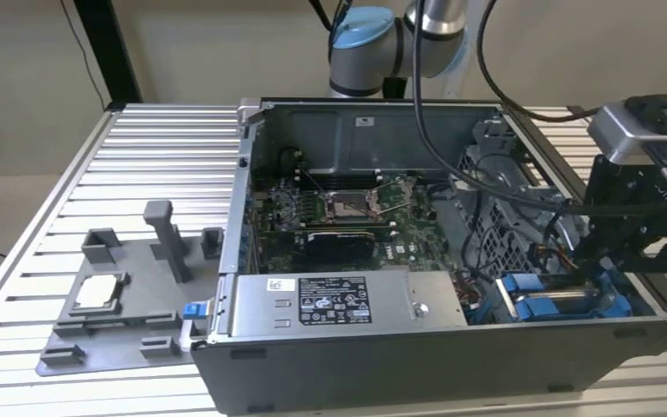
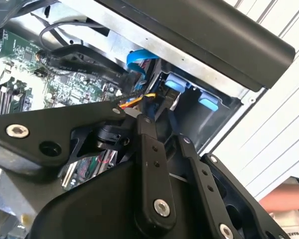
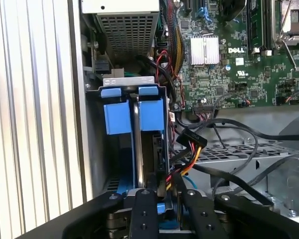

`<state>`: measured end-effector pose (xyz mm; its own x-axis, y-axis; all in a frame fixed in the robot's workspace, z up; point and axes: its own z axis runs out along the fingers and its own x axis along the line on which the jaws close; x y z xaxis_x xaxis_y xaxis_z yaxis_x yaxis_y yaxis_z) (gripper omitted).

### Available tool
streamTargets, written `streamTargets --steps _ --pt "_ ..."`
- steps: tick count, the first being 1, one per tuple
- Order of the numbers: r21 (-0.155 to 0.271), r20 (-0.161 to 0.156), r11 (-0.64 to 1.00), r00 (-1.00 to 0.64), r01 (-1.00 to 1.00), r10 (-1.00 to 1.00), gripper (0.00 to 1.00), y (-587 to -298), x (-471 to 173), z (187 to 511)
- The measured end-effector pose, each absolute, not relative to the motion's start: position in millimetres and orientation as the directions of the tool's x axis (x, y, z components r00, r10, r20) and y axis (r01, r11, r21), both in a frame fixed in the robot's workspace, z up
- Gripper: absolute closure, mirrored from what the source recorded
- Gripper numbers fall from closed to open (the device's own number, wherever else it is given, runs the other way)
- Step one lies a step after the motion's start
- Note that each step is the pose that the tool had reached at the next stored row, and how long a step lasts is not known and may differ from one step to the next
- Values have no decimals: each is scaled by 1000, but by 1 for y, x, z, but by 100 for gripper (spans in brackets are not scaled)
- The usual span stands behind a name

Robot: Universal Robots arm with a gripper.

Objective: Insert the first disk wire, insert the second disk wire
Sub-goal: 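Insert the second disk wire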

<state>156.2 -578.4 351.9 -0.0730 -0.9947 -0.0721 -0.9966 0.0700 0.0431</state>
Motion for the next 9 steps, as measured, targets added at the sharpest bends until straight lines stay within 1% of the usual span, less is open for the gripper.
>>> streamTargets --steps 6,9 --pt "48 -73 70 -73 -996 -995 0 -578 156 365" --pt "49 -83 70 -73 -996 -994 0 -577 156 367"
